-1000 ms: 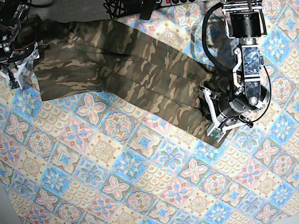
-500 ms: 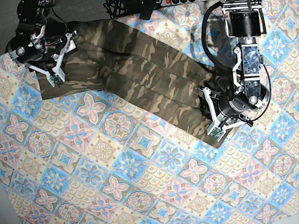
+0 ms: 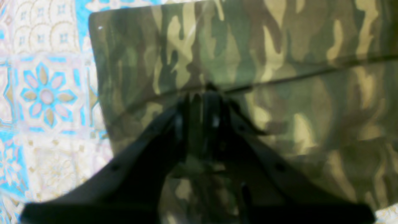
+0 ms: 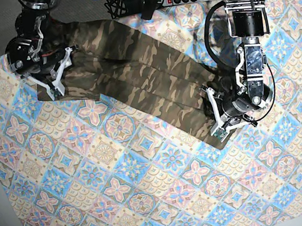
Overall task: Fold the T-shirt properly
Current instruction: 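Grasp the strip's other end with the right gripper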
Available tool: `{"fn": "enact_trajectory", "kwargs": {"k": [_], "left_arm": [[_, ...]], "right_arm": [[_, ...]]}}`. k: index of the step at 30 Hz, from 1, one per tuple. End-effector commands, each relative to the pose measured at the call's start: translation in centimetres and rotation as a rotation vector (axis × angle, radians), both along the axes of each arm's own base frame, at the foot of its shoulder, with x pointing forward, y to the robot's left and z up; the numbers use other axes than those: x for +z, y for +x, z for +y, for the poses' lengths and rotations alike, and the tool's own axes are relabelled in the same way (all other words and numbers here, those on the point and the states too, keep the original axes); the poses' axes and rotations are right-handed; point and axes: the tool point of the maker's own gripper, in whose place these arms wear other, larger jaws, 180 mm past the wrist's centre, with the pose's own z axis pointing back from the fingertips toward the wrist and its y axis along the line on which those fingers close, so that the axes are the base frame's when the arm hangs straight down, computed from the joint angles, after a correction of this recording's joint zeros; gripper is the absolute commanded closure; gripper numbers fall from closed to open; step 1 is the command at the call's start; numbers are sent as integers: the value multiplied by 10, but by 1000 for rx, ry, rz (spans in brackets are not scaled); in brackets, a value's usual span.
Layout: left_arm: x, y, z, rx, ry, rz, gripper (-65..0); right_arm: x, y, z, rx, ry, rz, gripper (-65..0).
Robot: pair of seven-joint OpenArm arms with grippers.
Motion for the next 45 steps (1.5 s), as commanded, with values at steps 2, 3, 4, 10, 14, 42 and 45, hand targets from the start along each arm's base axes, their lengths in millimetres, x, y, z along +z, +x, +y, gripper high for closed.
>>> {"fn": "enact_trajectory", "kwargs": {"k": [2, 3, 4, 10, 14, 42, 45], "left_arm": [[16, 15, -2, 2, -18, -53, -81], [16, 15, -2, 2, -19, -54, -81], [16, 15, -1, 4, -19, -55, -81], [16, 15, 3, 5, -3, -58, -81], [18, 26, -2, -13, 17, -96, -81], [-50, 1, 27, 134, 6, 76, -135], [-54, 13, 12, 132, -36, 115, -136]], "right_arm": [[-11, 3, 4, -22, 45, 9, -93], [-15, 7, 0, -36, 51, 16, -37], [-20, 8, 1, -42, 63, 30, -11], [-38, 26, -2, -26, 71, 80, -27], [-35, 65, -3, -20, 93, 65, -27], [-19, 85, 5, 69, 49, 9, -26], [-23, 93, -8, 60, 46, 30, -27]]}}
